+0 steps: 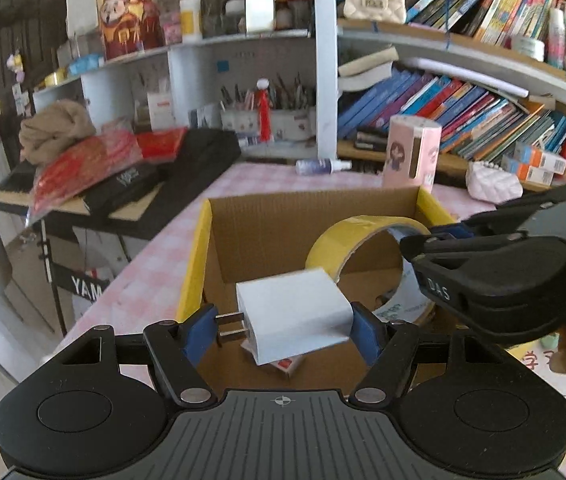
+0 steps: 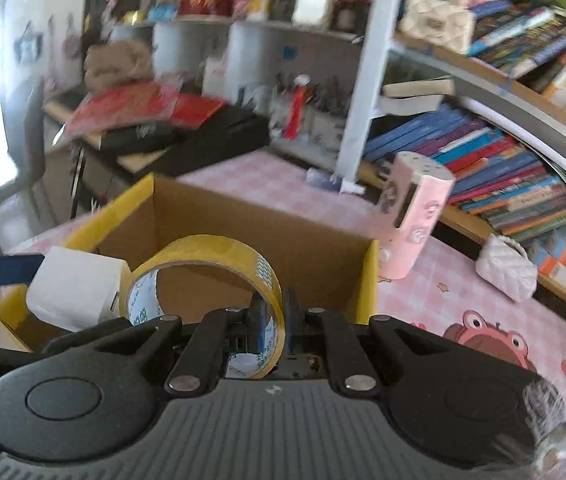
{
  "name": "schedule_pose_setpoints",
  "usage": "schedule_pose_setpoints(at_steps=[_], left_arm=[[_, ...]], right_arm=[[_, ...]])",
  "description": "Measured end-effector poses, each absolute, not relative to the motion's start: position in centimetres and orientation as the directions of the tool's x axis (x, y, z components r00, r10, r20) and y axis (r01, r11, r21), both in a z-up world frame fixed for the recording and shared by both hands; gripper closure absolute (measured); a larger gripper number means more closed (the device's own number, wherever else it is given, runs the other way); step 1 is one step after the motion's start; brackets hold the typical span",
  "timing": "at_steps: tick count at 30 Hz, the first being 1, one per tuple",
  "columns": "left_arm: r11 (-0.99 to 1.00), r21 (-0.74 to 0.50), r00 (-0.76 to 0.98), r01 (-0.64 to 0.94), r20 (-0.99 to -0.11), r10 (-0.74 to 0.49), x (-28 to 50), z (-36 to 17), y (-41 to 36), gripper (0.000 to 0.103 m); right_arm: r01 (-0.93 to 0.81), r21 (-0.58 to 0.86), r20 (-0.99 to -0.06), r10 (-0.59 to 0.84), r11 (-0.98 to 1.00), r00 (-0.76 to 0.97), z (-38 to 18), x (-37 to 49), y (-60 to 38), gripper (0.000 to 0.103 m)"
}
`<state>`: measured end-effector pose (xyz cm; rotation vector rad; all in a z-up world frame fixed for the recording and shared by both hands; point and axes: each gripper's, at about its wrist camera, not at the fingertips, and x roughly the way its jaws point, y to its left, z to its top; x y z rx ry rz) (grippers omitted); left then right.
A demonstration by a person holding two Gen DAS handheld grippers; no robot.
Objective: Organize objects
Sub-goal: 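Lower both grippers into the yellow box and open them, releasing both items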
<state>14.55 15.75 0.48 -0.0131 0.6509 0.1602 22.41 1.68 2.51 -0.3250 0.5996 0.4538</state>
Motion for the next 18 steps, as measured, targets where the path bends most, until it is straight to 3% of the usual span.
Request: schedule_pose_setpoints(at_steps=[11,18], left_arm=[[0.986,0.044,0.688,-0.158,-0.712,0.142,16.5,-1.7,16.0,0.032],[0.989,0.064,0.680,-0.137,-0.720,0.141,16.7,-2.0,15.4,0.032]], right_arm=[[-0.602,-0.230,-0.709,0.292,0.765,0.642,0.5,26.6,4.3,0.094],[-0.646,-0.233,-0.764,0.274,0.727,0.584,-0.8,27.5,5.6,0.094]])
